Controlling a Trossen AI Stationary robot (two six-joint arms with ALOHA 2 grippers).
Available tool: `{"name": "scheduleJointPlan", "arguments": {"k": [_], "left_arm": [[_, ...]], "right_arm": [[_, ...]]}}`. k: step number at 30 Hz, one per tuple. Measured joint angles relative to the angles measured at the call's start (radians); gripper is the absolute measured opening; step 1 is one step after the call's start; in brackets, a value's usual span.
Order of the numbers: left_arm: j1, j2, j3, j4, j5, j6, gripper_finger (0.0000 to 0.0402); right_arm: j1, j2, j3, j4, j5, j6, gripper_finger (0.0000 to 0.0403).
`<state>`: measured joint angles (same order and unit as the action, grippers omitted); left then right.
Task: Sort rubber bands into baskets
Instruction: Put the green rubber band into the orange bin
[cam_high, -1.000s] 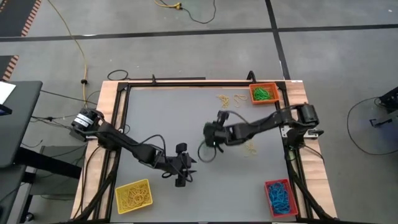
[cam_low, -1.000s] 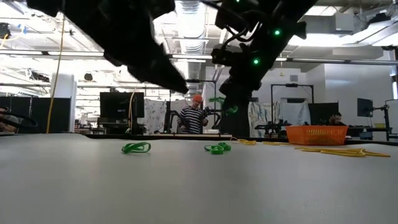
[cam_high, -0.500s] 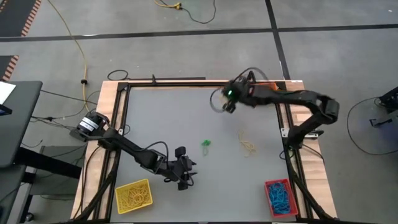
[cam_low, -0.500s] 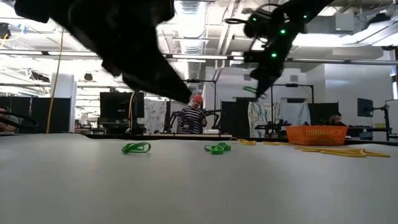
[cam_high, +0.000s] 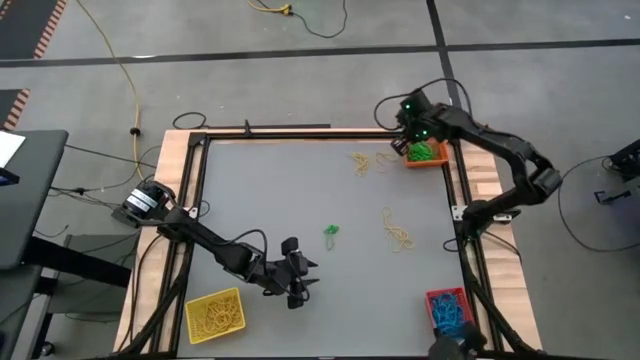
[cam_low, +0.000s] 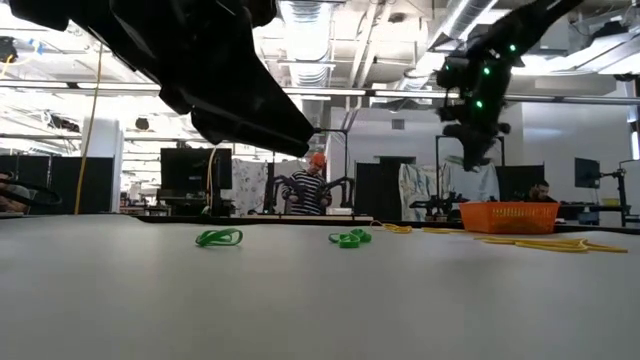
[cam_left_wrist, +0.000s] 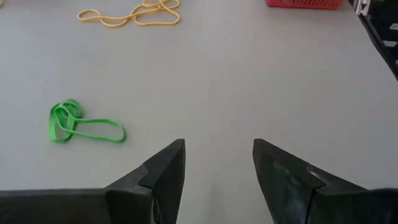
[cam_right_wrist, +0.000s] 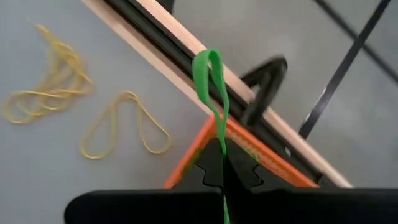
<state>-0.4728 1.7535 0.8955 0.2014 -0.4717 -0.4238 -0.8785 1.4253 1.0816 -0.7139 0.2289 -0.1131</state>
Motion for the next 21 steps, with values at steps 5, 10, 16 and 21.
{"name": "scheduleJointPlan", "arguments": {"k": [5,10,16,21], "left_arm": [[0.0,0.0,0.0,0.0,-0.004,-0.009,0.0178],[0.0,0.0,0.0,0.0,-0.004,-0.009,0.0178],[0.002,0.0,0.0,0.0,-0.01,-0.003,0.0178],[0.002,0.0,0.0,-0.001,-0.012,0.0,0.0178]], "right_arm": [[-0.073,0.001,-0.075,0.028,-0.025,0.0,0.0018],[-0.14,0.001,-0.151,0.049,-0.031,0.0,0.0029],[-0.195,0.002,-0.213,0.096,-0.033,0.023,0.0033],[-0.198,0.002,-0.223,0.122,-0.03,0.042,0.0038]]}}
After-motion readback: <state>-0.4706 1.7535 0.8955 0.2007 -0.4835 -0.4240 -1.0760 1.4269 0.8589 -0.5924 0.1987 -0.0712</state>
